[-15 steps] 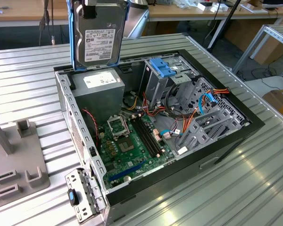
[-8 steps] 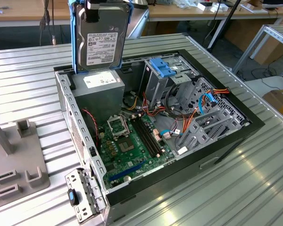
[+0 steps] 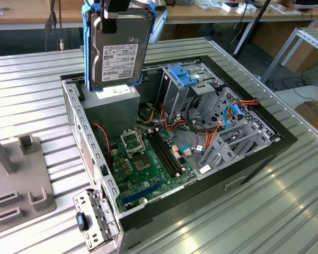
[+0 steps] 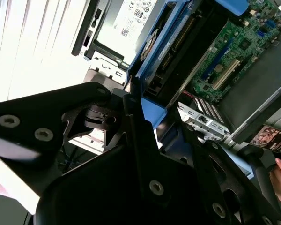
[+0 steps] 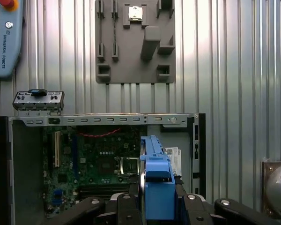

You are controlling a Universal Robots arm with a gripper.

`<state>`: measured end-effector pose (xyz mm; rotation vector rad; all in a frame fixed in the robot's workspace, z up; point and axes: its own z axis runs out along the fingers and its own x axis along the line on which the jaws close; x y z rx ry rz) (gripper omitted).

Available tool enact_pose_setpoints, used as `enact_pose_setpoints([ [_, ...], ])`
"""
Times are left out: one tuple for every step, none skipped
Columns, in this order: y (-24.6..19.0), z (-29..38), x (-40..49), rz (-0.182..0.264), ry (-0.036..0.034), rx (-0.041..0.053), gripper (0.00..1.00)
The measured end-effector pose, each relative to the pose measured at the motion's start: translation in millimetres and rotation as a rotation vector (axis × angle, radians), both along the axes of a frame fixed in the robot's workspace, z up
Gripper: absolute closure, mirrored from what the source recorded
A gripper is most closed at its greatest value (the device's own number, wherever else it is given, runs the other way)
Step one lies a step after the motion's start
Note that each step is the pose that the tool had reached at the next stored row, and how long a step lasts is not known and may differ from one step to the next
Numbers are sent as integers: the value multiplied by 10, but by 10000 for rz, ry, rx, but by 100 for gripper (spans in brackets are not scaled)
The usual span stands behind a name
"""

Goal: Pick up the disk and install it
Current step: 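Pick up the disk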

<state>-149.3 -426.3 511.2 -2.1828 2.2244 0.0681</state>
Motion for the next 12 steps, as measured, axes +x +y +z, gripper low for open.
enact_pose_setpoints([
  [-17,0,0,0,0,0,63],
  [-22,-1,0,-1,-1,1,63],
  [-22,0,0,-2,0,0,63],
  [-22,0,0,-2,0,0,63],
  [-23,0,0,-1,0,0,63],
  [-24,0,0,-1,1,-1,63],
  [-24,0,0,-1,0,0,63],
  [-25,0,4,0,0,0,63],
  [-24,0,41,0,1,0,63],
  [-24,0,79,-1,0,0,63],
  [-24,0,108,-1,0,0,63],
  [-24,0,155,-1,0,0,63],
])
